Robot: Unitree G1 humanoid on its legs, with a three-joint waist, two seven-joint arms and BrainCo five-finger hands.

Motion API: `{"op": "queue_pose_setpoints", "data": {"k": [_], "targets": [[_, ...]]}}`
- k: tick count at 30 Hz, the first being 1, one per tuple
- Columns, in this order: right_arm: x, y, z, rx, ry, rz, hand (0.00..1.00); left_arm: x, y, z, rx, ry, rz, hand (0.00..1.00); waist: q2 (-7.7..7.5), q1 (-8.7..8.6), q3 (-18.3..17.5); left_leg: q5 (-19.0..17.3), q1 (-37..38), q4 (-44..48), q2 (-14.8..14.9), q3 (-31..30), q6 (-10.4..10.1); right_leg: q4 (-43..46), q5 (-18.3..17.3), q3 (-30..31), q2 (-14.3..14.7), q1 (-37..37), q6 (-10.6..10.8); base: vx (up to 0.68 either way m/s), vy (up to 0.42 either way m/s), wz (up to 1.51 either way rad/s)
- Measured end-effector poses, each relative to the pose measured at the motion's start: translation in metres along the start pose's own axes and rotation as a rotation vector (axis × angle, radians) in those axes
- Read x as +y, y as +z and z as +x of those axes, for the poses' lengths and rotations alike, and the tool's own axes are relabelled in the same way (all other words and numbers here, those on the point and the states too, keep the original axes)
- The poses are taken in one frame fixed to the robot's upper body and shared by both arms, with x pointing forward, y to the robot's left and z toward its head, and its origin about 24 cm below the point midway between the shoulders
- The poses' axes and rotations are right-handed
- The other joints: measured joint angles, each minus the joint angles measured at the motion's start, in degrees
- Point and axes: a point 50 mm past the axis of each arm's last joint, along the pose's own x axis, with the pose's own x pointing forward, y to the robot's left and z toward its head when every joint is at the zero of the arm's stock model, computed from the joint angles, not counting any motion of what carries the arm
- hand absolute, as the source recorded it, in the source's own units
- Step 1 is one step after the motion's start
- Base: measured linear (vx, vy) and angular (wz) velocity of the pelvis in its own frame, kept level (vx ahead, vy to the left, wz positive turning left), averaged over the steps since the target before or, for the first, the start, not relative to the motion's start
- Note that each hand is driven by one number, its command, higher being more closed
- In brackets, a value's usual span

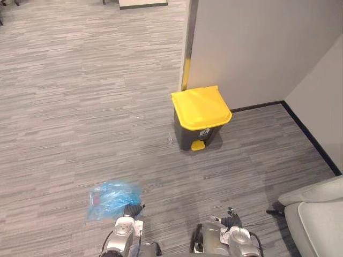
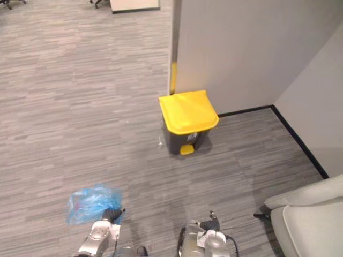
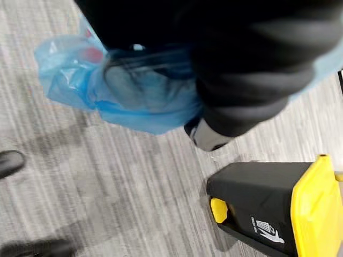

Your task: Gather rubbish on tea table into small bin, then transfer packed bag to large trash can.

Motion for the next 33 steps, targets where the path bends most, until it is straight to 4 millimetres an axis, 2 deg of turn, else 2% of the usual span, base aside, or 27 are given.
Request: {"op": "queue_pose_setpoints", "data": {"k": [1,2,3,5,7,8,9,10,11,12,14,15,16,17,20,22,23,24,25,26,27,28,29,30,31,32,33], "targets": [[-0.003,-0.001,0.001,0.01,-0.007,-0.009,0.0,-0.002,-0.001,0.0,0.007,-0.005,-0.002,1.0,1.29,-0.01,-0.01,0.56,0.46,-1.04,1.1,-1.03,-0.65,-0.97,0.18,-0.53,1.04,0.88,0.05,0.33,-0.165,0.0],[-0.005,-0.001,0.002,0.013,-0.011,-0.013,0.0,-0.002,-0.002,0.0,0.008,-0.008,-0.002,1.0,1.7,0.18,-0.22,1.09,0.62,-1.72,1.5,-1.55,-1.36,-0.73,-0.26,-0.53,1.56,0.71,-0.33,0.31,-0.174,-0.12],[-0.011,-0.002,0.003,0.018,-0.028,-0.009,0.0,-0.002,-0.007,-0.001,0.032,-0.007,0.0,1.0,2.14,-0.06,0.12,1.9,1.67,-2.33,1.93,-3.09,-2.64,1.82,-3.19,-0.97,1.74,0.62,-1.34,0.24,-0.167,-0.05],[-0.013,-0.004,0.002,0.024,-0.037,-0.004,0.0,-0.004,-0.007,-0.001,0.034,-0.011,-0.002,1.0,2.19,-0.45,0.09,2.15,1.82,-0.56,2.71,-4.29,-3.08,2.32,-4.73,-1.95,1.94,2.0,-1.92,0.3,-0.192,0.25],[-0.015,-0.012,-0.001,0.04,-0.042,-0.002,0.0,-0.013,-0.006,-0.002,0.03,-0.029,-0.026,1.0,1.91,-0.04,0.27,2.41,-3.77,17.02,5.98,-5.28,-3.69,-2.14,-5.39,-3.31,3.07,8.7,-2.34,0.3,-0.175,0.4],[-0.013,-0.012,-0.001,0.037,-0.036,-0.008,0.0,-0.015,-0.006,-0.002,0.029,-0.032,-0.036,1.0,1.98,0.03,0.28,2.15,-5.7,21.92,7.14,-5.39,-3.8,-3.2,-5.5,-3.41,3.29,9.74,-2.39,0.27,-0.088,0.03],[-0.012,-0.011,-0.002,0.025,-0.03,-0.014,0.0,-0.021,-0.007,-0.005,0.03,-0.038,-0.072,1.0,2.11,0.91,0.23,0.27,-11.58,34.55,10.53,-4.54,-3.01,-4.72,-6.35,-3.56,4.3,12.94,-2.92,0.22,-0.021,-0.2],[-0.011,-0.008,-0.002,0.012,-0.029,-0.007,0.0,-0.023,-0.01,-0.007,0.037,-0.044,-0.079,1.0,2.12,1.4,0.2,-0.23,-13.61,35.23,11.08,-4.02,-2.62,-5.04,-6.45,-3.33,4.46,14.02,-2.94,0.2,0.006,-0.25],[-0.009,-0.007,-0.002,0.007,-0.026,-0.001,0.0,-0.024,-0.011,-0.007,0.04,-0.047,-0.082,1.0,2.1,1.42,0.21,-0.31,-14.38,34.55,10.98,-3.97,-2.58,-5.22,-6.48,-3.26,4.46,14.5,-2.89,0.19,0.048,-0.26],[-0.007,0.0,-0.002,-0.017,-0.025,0.016,0.0,-0.025,-0.014,-0.009,0.047,-0.052,-0.087,1.0,2.1,1.61,0.15,-0.33,-16.54,27.52,10.29,-3.15,-2.4,-6.09,-6.53,-2.35,4.39,15.56,-2.64,0.2,0.072,-0.21],[-0.006,0.002,-0.002,-0.025,-0.024,0.022,0.0,-0.025,-0.013,-0.009,0.047,-0.051,-0.09,1.0,2.04,2.12,0.18,0.52,-17.44,20.4,8.92,-3.41,-1.77,-6.09,-6.85,-1.2,4.0,15.72,-1.78,0.18,0.131,-0.3],[-0.007,0.0,-0.003,-0.018,-0.028,0.03,0.0,-0.026,-0.013,-0.009,0.047,-0.056,-0.092,1.0,2.36,2.39,-0.01,3.09,-17.47,12.21,7.21,-4.58,-1.36,-6.02,-7.25,-0.48,3.7,15.81,-0.58,0.18,0.176,-0.37],[-0.01,-0.004,-0.002,-0.006,-0.039,0.028,0.0,-0.027,-0.015,-0.009,0.053,-0.058,-0.093,1.0,2.69,2.62,-0.26,9.29,-16.93,8.61,6.04,-6.05,-1.93,-5.74,-7.68,0.71,3.71,15.62,0.6,0.18,0.187,-0.38],[-0.008,-0.009,-0.003,0.019,-0.034,0.03,0.0,-0.025,-0.018,-0.01,0.066,-0.054,-0.086,1.0,1.95,2.79,-0.77,9.59,-16.07,7.65,4.81,-5.51,-1.08,-5.96,-7.97,2.35,3.14,15.77,2.06,0.23,0.181,-0.2],[-0.006,-0.021,-0.007,0.058,-0.03,0.037,0.0,-0.022,-0.023,-0.01,0.083,-0.05,-0.076,1.0,0.75,2.81,-1.79,7.95,-13.99,5.61,2.03,-3.01,0.4,-6.62,-8.66,4.08,0.46,16.53,4.38,0.23,0.177,-0.2],[-0.008,-0.021,-0.006,0.057,-0.034,0.035,0.0,-0.018,-0.025,-0.01,0.093,-0.042,-0.067,1.0,0.74,2.78,-1.83,5.5,-12.71,5.73,0.56,-1.49,1.0,-4.52,-10.12,5.65,-1.27,16.21,6.02,0.23,0.202,-0.38],[-0.009,-0.02,-0.006,0.054,-0.037,0.033,0.0,-0.018,-0.027,-0.011,0.098,-0.04,-0.066,1.0,0.92,2.79,-1.88,4.1,-11.84,6.12,-0.08,-0.27,1.29,-1.46,-10.88,7.15,-2.19,15.06,7.03,0.2,0.159,-0.43],[-0.008,-0.018,-0.005,0.048,-0.032,0.032,0.0,-0.015,-0.027,-0.01,0.096,-0.033,-0.06,1.0,1.33,2.78,-2.03,2.82,-11.51,7.28,-0.23,0.84,1.77,5.27,-11.3,8.69,-2.98,11.83,7.77,0.21,0.145,-0.4],[-0.007,-0.018,-0.005,0.048,-0.029,0.032,0.0,-0.012,-0.026,-0.009,0.094,-0.029,-0.054,1.0,1.38,2.75,-2.01,2.56,-11.23,7.55,-0.27,1.08,1.96,8.04,-11.29,8.86,-3.2,10.64,7.8,0.23,0.11,-0.18],[-0.006,-0.013,-0.004,0.034,-0.021,0.033,0.0,-0.008,-0.025,-0.008,0.088,-0.024,-0.033,1.0,1.11,2.51,-1.82,1.96,-9.77,7.49,-0.49,1.32,2.65,16.35,-10.57,8.31,-4.49,7.1,8.77,0.25,0.066,0.09],[-0.005,-0.013,-0.004,0.036,-0.014,0.03,0.0,-0.003,-0.024,-0.008,0.084,-0.017,-0.016,1.0,1.01,1.95,-1.81,1.29,-7.76,6.98,-0.22,0.73,2.79,20.47,-11.7,7.39,-4.74,5.58,7.92,0.26,0.036,0.15],[-0.005,-0.014,-0.004,0.04,-0.013,0.028,0.0,-0.002,-0.024,-0.008,0.084,-0.014,-0.013,1.0,1.12,1.83,-1.75,1.13,-7.06,6.71,-0.03,0.52,2.69,20.53,-12.11,6.81,-4.67,5.48,7.57,0.27,-0.021,0.17],[-0.004,-0.013,-0.004,0.038,-0.008,0.021,0.0,0.001,-0.024,-0.007,0.084,-0.008,-0.008,1.0,1.42,1.59,-1.57,0.99,-5.75,5.58,0.35,0.35,2.47,19.96,-12.88,4.98,-4.44,4.54,6.64,0.32,-0.117,0.07],[0.002,-0.005,-0.002,0.016,0.011,0.004,0.0,0.003,-0.023,-0.007,0.079,-0.003,-0.004,1.0,1.44,1.29,-1.58,1.0,-4.01,3.95,1.54,0.33,2.37,16.33,-13.17,2.78,-2.89,2.08,5.82,0.32,-0.145,0.04],[0.002,-0.005,-0.002,0.016,0.012,0.003,0.0,0.003,-0.023,-0.007,0.079,-0.003,-0.004,1.0,1.47,1.23,-1.56,1.01,-3.93,3.87,1.65,0.34,2.36,15.84,-13.09,2.68,-2.75,1.89,5.73,0.31,-0.192,0.01],[0.004,0.0,0.0,0.0,0.017,0.0,0.0,0.003,-0.022,-0.006,0.076,-0.005,-0.001,1.0,1.63,0.9,-1.44,1.09,-2.91,2.57,2.64,0.24,1.59,7.95,-10.12,1.79,-0.96,-0.32,4.89,0.21,-0.146,0.07],[0.003,0.001,0.0,0.0,0.017,-0.004,0.0,0.004,-0.022,-0.006,0.076,-0.007,0.009,1.0,1.21,0.7,-1.38,0.98,-2.25,1.96,2.52,-0.04,0.62,2.39,-6.62,2.09,-0.45,-0.56,4.89,0.31,-0.185,0.19]]}}
